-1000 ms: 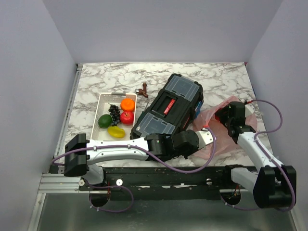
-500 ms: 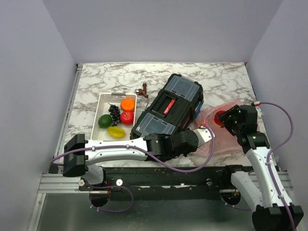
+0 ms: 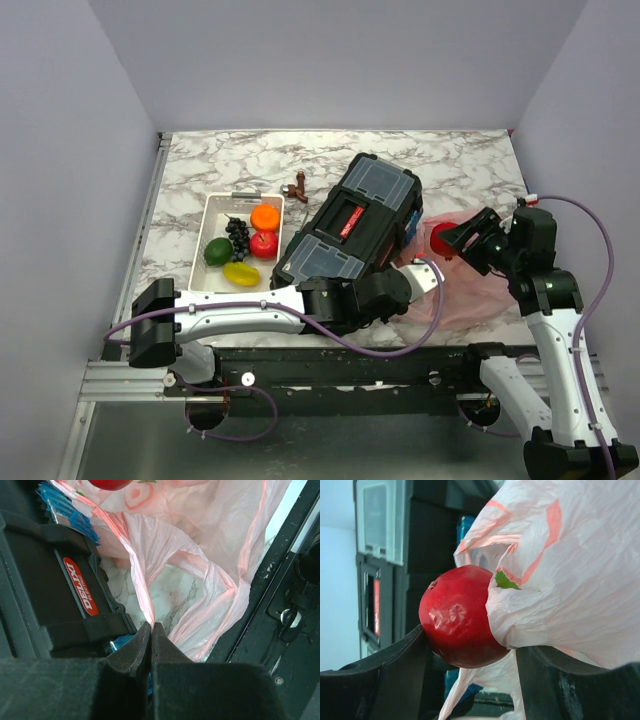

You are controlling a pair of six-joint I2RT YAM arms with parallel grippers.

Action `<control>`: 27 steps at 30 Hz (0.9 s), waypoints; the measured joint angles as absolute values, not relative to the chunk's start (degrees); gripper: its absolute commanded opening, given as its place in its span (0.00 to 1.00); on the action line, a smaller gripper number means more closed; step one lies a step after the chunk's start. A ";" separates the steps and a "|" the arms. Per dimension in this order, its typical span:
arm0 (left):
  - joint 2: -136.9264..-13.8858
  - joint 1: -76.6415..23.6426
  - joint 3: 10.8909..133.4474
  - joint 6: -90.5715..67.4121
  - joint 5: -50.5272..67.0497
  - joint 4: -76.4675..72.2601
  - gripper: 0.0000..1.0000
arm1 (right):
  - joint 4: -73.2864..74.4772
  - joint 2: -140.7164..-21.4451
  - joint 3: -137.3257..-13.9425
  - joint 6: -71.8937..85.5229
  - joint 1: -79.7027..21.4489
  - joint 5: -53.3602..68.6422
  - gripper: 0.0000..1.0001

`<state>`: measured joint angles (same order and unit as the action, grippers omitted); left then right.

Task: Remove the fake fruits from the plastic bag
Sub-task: Place the fake fruit in the plastic bag.

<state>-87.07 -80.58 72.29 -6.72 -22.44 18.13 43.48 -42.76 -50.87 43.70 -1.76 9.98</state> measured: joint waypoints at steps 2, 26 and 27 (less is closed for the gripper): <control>-87.05 -80.58 72.29 -6.68 -22.85 18.13 0.00 | 44.62 -43.33 -52.45 42.94 -1.76 12.53 0.04; -84.20 -80.31 72.16 -5.85 -23.83 16.56 0.00 | 36.18 -44.56 -30.00 46.17 -1.76 13.89 0.11; -84.29 -80.31 72.16 -5.85 -23.81 16.56 0.00 | 35.29 -45.63 -28.73 46.65 -1.76 13.39 0.13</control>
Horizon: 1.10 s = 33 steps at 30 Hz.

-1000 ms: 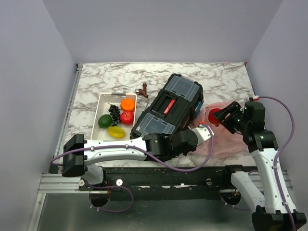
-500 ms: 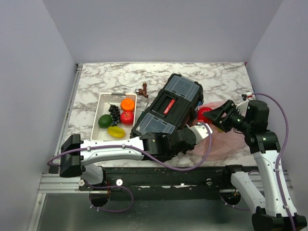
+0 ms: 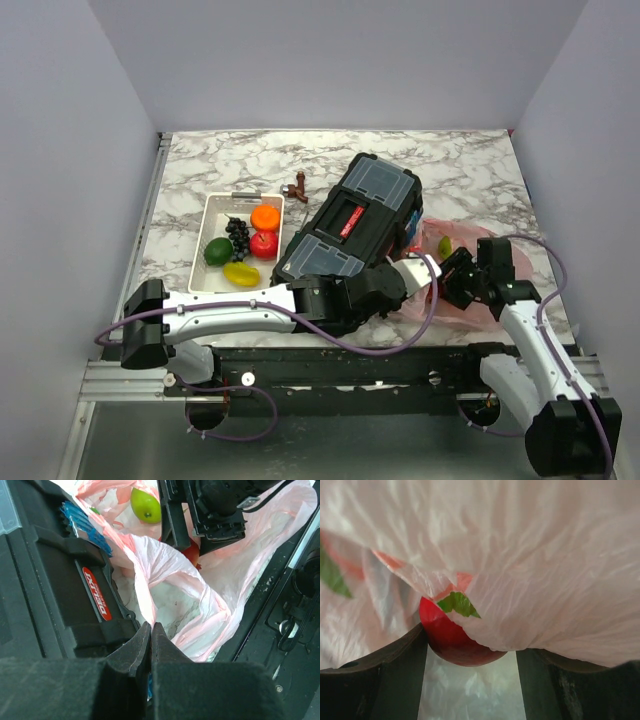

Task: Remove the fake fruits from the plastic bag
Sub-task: Place the fake fruit in the plastic bag, then take out the fake fruit from the plastic bag.

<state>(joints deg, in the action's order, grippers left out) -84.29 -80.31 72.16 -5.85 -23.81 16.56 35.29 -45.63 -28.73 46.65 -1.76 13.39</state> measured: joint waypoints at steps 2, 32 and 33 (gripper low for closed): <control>-84.84 -80.34 72.16 -5.85 -23.79 16.58 0.00 | 33.93 -48.31 -27.99 47.66 -1.76 12.12 0.26; -88.07 -80.34 72.31 -6.68 -21.19 18.46 0.00 | 55.29 -42.83 -52.90 47.59 -1.76 -1.10 0.76; -88.07 -80.34 72.31 -6.68 -21.19 18.46 0.00 | 56.03 -42.52 -54.98 46.65 -1.76 -1.28 0.62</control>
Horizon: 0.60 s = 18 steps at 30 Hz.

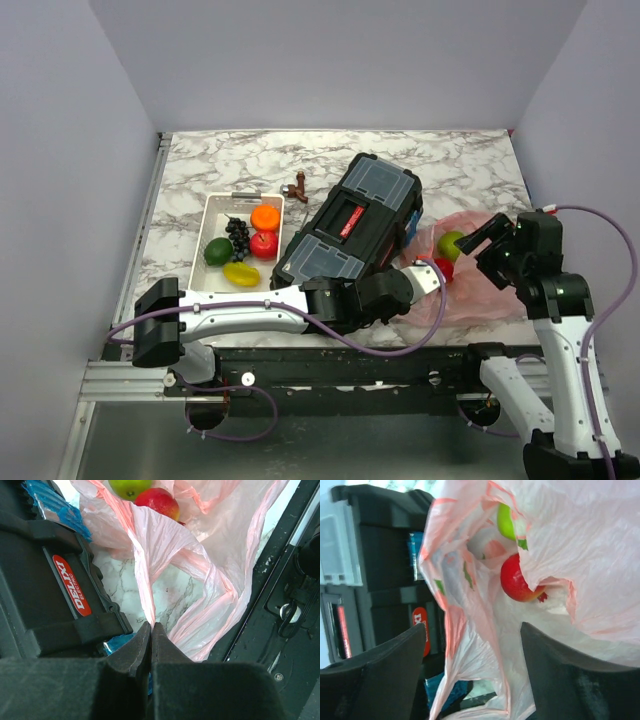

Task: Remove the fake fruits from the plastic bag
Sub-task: Take out the fake fruit from the plastic bag.

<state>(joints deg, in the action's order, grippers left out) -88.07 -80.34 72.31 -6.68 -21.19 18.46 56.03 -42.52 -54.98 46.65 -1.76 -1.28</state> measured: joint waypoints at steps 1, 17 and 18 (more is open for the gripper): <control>-88.07 -80.34 72.31 -6.68 -21.19 18.48 0.00 | 56.21 -42.02 -56.40 45.93 -1.76 -1.30 0.49; -88.05 -80.34 72.29 -6.68 -21.10 18.13 0.00 | 36.14 -53.87 -39.99 47.88 -1.76 2.90 0.37; -88.05 -80.38 72.29 -6.68 -21.08 18.15 0.00 | 34.89 -55.51 -39.97 47.53 -1.76 3.11 0.40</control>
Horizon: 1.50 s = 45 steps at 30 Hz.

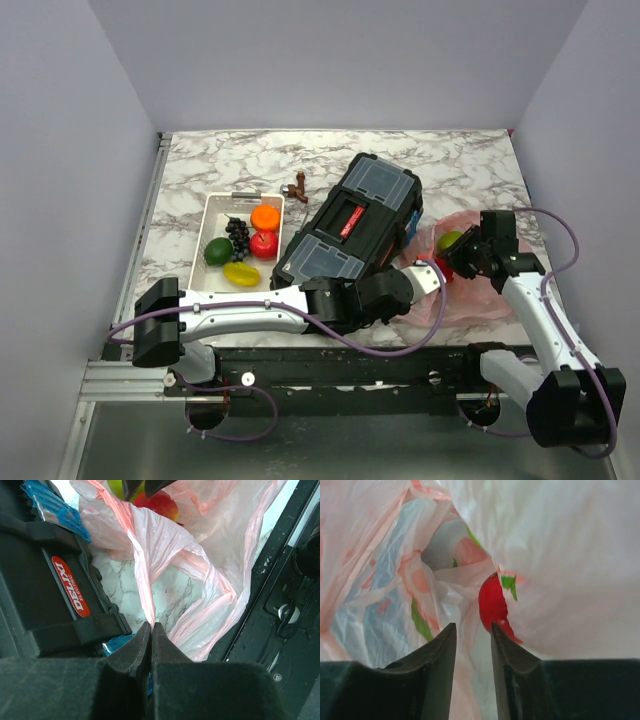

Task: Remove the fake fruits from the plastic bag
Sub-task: Take out the fake fruit from the plastic bag.

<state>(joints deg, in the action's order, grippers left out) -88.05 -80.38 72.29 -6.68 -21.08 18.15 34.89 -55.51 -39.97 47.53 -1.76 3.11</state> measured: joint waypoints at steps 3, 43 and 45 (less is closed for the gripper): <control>-88.07 -80.42 72.29 -6.66 -20.97 18.20 0.00 | 32.29 -58.13 -39.90 46.46 -1.76 2.79 0.48; -88.20 -80.75 72.44 -6.24 -20.32 18.61 0.00 | 28.75 -62.08 -31.27 45.47 -3.05 3.36 0.52; -88.20 -80.75 72.44 -6.24 -20.32 18.59 0.00 | 28.75 -60.47 -31.14 46.35 -3.05 3.73 0.42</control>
